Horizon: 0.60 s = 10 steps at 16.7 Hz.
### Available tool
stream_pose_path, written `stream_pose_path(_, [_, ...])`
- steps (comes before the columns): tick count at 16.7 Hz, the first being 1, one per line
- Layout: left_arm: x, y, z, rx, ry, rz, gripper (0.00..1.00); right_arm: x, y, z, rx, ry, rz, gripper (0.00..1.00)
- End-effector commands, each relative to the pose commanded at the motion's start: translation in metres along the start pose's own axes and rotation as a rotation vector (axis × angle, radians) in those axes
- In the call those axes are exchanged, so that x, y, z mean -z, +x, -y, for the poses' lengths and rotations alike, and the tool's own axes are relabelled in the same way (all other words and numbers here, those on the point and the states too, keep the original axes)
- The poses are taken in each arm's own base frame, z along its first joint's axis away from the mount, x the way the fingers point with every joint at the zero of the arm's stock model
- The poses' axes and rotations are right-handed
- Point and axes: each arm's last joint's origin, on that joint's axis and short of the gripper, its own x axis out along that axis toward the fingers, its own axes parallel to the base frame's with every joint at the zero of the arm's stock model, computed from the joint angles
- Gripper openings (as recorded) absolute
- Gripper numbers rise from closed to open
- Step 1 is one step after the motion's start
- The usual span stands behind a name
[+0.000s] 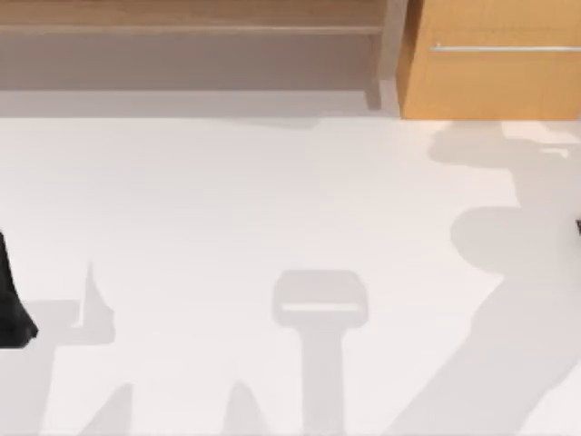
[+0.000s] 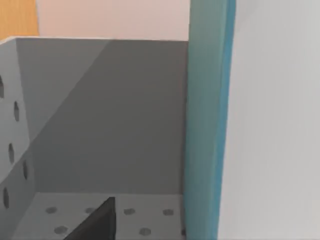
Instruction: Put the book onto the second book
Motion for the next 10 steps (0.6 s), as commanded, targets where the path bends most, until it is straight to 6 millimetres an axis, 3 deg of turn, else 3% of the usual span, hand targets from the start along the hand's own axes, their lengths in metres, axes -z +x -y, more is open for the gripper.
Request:
stream_pose_path(7, [0.000, 0.000, 0.000, 0.000, 0.000, 0.000, 1.00, -0.001, 0.027, 0.002, 0.002, -0.001, 0.003, 1.00])
stream_pose_path(10, [0.000, 0.000, 0.000, 0.000, 0.000, 0.000, 1.00, -0.001, 0.029, 0.002, 0.002, -0.001, 0.003, 1.00])
